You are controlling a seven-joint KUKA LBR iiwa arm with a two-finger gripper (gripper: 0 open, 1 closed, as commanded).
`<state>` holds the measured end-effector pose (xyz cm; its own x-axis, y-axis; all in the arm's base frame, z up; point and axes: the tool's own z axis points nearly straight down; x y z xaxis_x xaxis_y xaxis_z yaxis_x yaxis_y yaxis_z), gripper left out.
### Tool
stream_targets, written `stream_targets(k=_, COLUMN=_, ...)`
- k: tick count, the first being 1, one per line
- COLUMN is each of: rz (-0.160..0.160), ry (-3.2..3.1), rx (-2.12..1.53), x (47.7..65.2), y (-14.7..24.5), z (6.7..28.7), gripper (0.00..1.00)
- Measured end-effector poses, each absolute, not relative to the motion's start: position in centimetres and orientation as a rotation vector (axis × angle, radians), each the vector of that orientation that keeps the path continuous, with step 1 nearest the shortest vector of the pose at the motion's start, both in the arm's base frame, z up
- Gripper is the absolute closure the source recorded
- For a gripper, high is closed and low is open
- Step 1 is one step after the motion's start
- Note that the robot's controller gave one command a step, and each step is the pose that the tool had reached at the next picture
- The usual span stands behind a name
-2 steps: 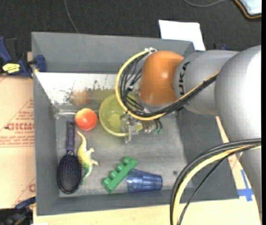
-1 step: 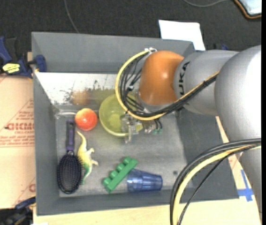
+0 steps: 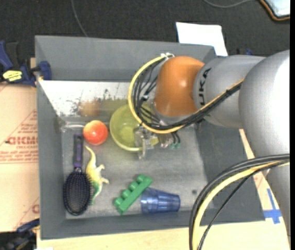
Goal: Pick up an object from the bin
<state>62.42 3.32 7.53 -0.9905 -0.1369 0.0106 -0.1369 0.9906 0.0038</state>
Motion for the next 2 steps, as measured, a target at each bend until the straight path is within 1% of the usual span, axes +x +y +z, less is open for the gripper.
stream_targets(k=1, rz=-0.006, ry=-3.118, rx=0.214, x=62.2, y=3.3, z=9.1, gripper=1.0)
stream_targets(k=2, rz=-0.004, ry=-3.12, rx=0.214, x=62.4, y=3.3, z=11.9, gripper=1.0)
